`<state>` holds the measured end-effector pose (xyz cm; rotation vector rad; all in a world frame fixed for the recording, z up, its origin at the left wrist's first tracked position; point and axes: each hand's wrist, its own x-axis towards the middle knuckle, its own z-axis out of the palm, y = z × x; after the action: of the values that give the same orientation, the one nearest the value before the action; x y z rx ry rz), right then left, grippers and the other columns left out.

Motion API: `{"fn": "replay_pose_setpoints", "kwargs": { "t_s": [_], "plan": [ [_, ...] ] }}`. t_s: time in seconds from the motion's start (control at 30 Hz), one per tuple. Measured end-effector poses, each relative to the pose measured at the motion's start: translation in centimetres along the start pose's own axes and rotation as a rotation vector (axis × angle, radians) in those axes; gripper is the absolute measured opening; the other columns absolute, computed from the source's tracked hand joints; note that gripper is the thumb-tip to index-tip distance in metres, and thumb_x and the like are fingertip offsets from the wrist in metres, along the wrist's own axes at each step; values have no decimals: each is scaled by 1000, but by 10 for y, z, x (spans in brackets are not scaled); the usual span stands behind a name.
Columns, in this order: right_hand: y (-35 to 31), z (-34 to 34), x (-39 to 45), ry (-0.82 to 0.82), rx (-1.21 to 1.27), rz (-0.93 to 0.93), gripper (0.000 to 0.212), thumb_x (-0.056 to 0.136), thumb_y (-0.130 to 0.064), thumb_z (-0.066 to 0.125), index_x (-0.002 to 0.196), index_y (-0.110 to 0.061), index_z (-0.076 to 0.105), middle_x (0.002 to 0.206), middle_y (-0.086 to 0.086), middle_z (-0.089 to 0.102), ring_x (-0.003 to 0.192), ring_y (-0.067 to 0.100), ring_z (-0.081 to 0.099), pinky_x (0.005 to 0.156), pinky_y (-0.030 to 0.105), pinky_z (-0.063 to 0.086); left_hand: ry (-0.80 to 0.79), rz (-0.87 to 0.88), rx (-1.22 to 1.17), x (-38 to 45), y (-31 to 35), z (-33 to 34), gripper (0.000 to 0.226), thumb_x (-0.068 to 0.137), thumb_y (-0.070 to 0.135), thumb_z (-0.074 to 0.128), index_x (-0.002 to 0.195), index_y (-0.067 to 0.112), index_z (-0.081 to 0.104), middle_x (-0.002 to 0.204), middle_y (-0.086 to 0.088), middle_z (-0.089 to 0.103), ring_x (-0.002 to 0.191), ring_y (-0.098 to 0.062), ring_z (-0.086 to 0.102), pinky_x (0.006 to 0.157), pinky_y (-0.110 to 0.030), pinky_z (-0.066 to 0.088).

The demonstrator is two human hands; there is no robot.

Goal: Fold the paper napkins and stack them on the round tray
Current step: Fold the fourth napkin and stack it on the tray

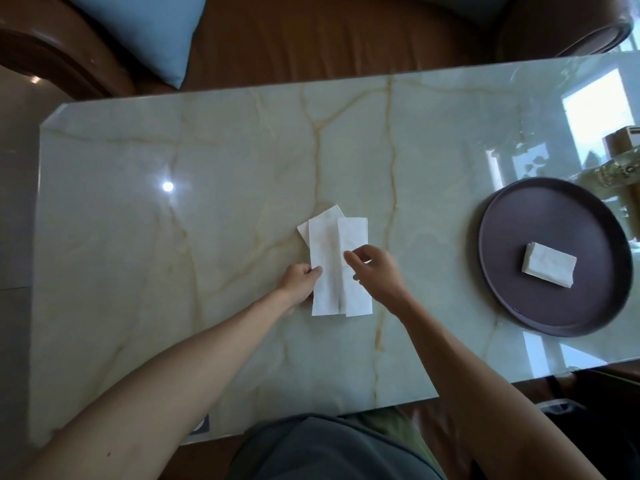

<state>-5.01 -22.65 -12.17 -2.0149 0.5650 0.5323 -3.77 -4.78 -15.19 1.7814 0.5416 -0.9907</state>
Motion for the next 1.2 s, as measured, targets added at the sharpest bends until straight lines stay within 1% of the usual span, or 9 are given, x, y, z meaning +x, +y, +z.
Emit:
{"fn": "replay_pose_setpoints", "kwargs": {
  "t_s": [0.13,0.27,0.37,0.63,0.77,0.87,1.0,1.1,1.2],
  "plan": [
    [32,0,1,199,-118,187,20,89,-19,52,92,-1,61,85,13,64,77,23,57,67,35,46,-17,-18,-99,-1,1,1,29,97,39,55,90,12,61,91,-12,70,83,-26,66,74,-33,46],
    [53,1,-2,173,-80,289,18,92,-24,57,102,-9,59,105,10,67,94,30,64,78,40,53,-54,-12,-151,2,5,4,37,93,40,66,95,4,68,97,-8,79,79,-20,72,71,-29,56],
    [56,4,-2,182,-1,325,24,88,-28,63,104,-12,57,103,7,66,92,27,64,72,37,50,-114,-53,-218,1,8,10,19,97,26,63,89,8,66,70,-2,78,60,-16,74,58,-31,63],
    [49,9,-7,165,87,368,30,74,-35,67,71,-16,44,66,4,42,59,20,38,57,33,30,-164,-69,-235,-5,14,11,19,96,12,54,84,12,69,68,-3,76,56,-16,73,52,-29,59],
    [45,11,-14,158,137,423,35,72,-45,64,71,-15,44,66,6,43,58,20,41,57,34,35,-145,-78,-254,-6,16,10,16,93,22,63,78,19,68,72,-1,73,63,-18,68,56,-24,53],
    [42,9,-19,228,105,361,49,74,-60,63,73,-14,47,67,-2,52,57,19,47,55,32,37,-172,-50,-298,-10,20,8,11,88,27,67,90,16,66,85,-12,62,80,-27,54,69,-34,43],
    [28,2,-22,-1,396,252,68,70,-76,69,106,-18,65,103,-2,71,93,13,67,84,35,53,-223,13,-300,-23,33,1,35,91,27,66,112,-1,71,106,-14,68,101,-28,61,96,-43,46],
    [20,-4,-22,-167,473,204,66,72,-73,72,110,-19,68,110,3,73,100,19,70,95,41,55,-286,27,-333,-35,45,-3,36,95,23,63,118,-5,68,110,-22,66,98,-32,61,88,-41,44],
    [14,-11,-20,-293,589,189,47,82,-57,73,107,-17,76,103,9,76,94,26,75,90,41,59,-308,79,-298,-45,54,-7,27,97,22,62,113,2,70,106,-19,68,92,-29,63,81,-35,48]
  ]
}}
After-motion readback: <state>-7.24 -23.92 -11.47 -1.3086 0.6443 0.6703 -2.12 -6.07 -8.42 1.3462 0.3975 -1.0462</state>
